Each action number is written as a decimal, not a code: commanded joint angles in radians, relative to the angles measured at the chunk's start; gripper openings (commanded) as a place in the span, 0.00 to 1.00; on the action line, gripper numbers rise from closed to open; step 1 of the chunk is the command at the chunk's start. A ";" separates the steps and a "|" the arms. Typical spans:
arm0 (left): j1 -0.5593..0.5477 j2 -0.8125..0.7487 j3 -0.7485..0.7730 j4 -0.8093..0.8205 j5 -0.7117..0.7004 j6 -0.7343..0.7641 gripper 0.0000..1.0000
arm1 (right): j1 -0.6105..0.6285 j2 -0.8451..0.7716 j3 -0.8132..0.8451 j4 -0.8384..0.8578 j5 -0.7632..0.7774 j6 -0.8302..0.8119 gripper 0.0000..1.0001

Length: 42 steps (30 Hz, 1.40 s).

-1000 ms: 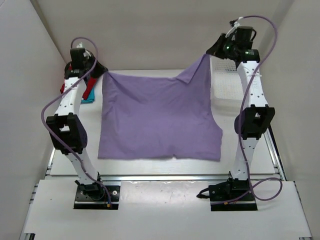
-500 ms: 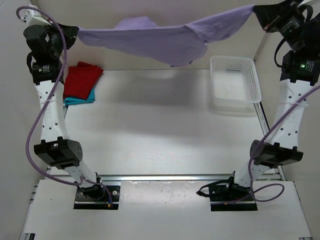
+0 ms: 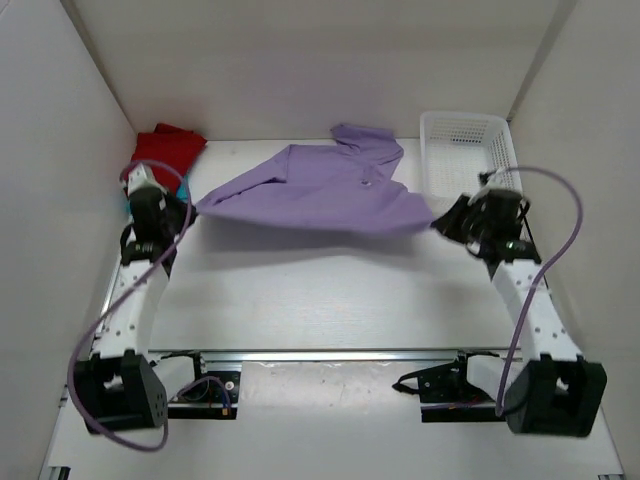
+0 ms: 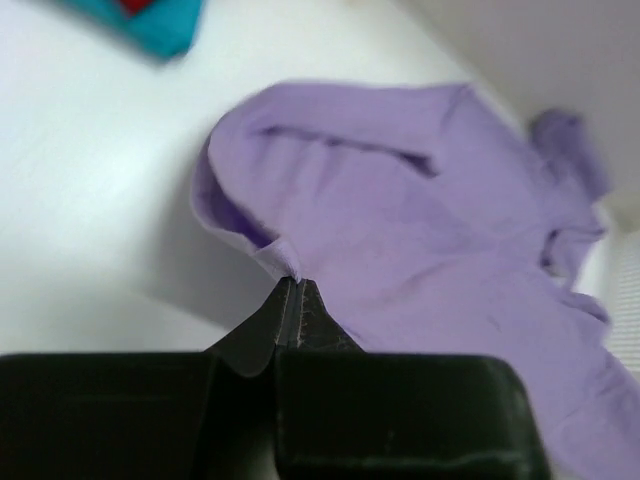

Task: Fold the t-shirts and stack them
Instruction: Flatten out the tshirt

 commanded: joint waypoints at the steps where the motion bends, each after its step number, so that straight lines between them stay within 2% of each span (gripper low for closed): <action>1: 0.053 -0.165 -0.208 0.076 -0.034 0.011 0.00 | 0.060 -0.171 -0.220 0.041 0.096 0.019 0.01; 3: 0.091 -0.209 -0.337 0.073 0.013 0.000 0.00 | 0.040 -0.233 -0.330 0.003 0.004 0.052 0.00; 5: 0.124 -0.233 -0.395 0.049 0.076 -0.017 0.00 | 0.015 -0.346 -0.435 -0.016 -0.074 0.089 0.00; 8: 0.153 -0.250 -0.443 0.024 0.162 -0.022 0.00 | 0.032 -0.517 -0.510 -0.128 -0.091 0.134 0.00; 12: 0.184 -0.279 -0.460 -0.066 0.256 0.023 0.00 | 0.165 -0.683 -0.471 -0.305 -0.013 0.238 0.00; 17: 0.170 -0.323 -0.502 -0.065 0.242 0.043 0.00 | 0.340 -0.829 -0.418 -0.440 0.273 0.333 0.00; 21: 0.155 -0.282 -0.490 -0.013 0.273 -0.005 0.00 | 0.438 -0.762 -0.444 -0.354 0.295 0.372 0.00; 23: 0.133 -0.267 -0.448 0.001 0.300 -0.017 0.00 | 0.471 -0.728 -0.405 -0.274 0.307 0.326 0.00; 25: 0.083 -0.245 -0.283 -0.026 0.276 -0.017 0.00 | 0.471 -0.635 -0.298 -0.240 0.350 0.245 0.00; 26: 0.043 -0.227 -0.226 -0.054 0.270 -0.013 0.00 | 0.469 -0.589 -0.177 -0.273 0.402 0.173 0.00; 30: -0.082 -0.150 0.213 -0.181 0.248 0.010 0.00 | 0.405 -0.387 0.281 -0.307 0.476 -0.024 0.00; 31: -0.082 -0.144 0.321 -0.194 0.254 0.012 0.00 | 0.400 -0.348 0.349 -0.318 0.484 -0.050 0.00; 32: -0.071 -0.151 0.404 -0.204 0.276 -0.002 0.00 | 0.388 -0.304 0.497 -0.341 0.507 -0.090 0.00; 34: 0.005 -0.145 0.510 -0.215 0.355 -0.034 0.00 | 0.373 -0.235 0.778 -0.372 0.524 -0.159 0.00; 35: 0.065 -0.139 0.590 -0.224 0.369 -0.048 0.00 | 0.376 -0.177 0.851 -0.397 0.550 -0.173 0.00; 38: 0.046 -0.110 0.710 -0.277 0.313 -0.040 0.00 | 0.406 -0.037 1.191 -0.465 0.571 -0.245 0.01; 39: 0.058 -0.108 0.731 -0.269 0.329 -0.063 0.00 | 0.469 0.005 1.221 -0.447 0.623 -0.253 0.00; 41: 0.084 -0.089 0.767 -0.266 0.334 -0.075 0.00 | 0.728 0.057 1.299 -0.401 0.779 -0.363 0.00; 42: 0.082 -0.079 0.796 -0.267 0.336 -0.080 0.00 | 0.827 0.083 1.304 -0.332 0.952 -0.422 0.00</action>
